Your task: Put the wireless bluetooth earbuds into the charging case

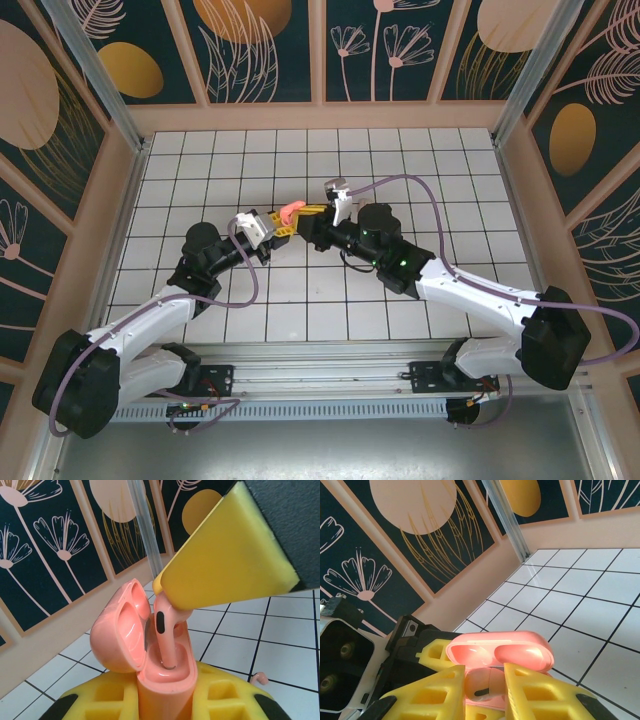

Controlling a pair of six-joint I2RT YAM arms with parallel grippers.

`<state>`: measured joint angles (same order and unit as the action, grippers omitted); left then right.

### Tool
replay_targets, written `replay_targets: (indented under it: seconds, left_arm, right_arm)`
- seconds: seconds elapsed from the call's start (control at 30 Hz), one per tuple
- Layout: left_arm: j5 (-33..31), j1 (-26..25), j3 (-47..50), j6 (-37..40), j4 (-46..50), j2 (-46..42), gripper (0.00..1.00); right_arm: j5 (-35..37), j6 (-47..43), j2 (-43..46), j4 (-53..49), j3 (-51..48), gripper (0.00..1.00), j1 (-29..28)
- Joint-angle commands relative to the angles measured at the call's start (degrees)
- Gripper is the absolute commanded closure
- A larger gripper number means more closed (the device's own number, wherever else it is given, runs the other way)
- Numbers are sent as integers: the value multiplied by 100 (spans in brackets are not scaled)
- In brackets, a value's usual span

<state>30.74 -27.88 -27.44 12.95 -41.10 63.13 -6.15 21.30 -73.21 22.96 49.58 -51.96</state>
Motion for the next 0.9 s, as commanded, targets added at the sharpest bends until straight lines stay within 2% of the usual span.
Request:
replay_targets:
  seconds: [0.0, 0.63, 0.87]
  left_arm:
    - [-37, -42, -51, 126, -214, -82, 88]
    - [69, -35, -34, -13, -457, -91, 88]
    - [162, -50, -48, -94, -526, -117, 87]
  right_arm:
    - [156, -108, 120, -9, 156, 76, -59]
    - [-531, -45, 9, 300, 174, 76, -70]
    - [-545, -29, -62, 187, 174, 76, -73]
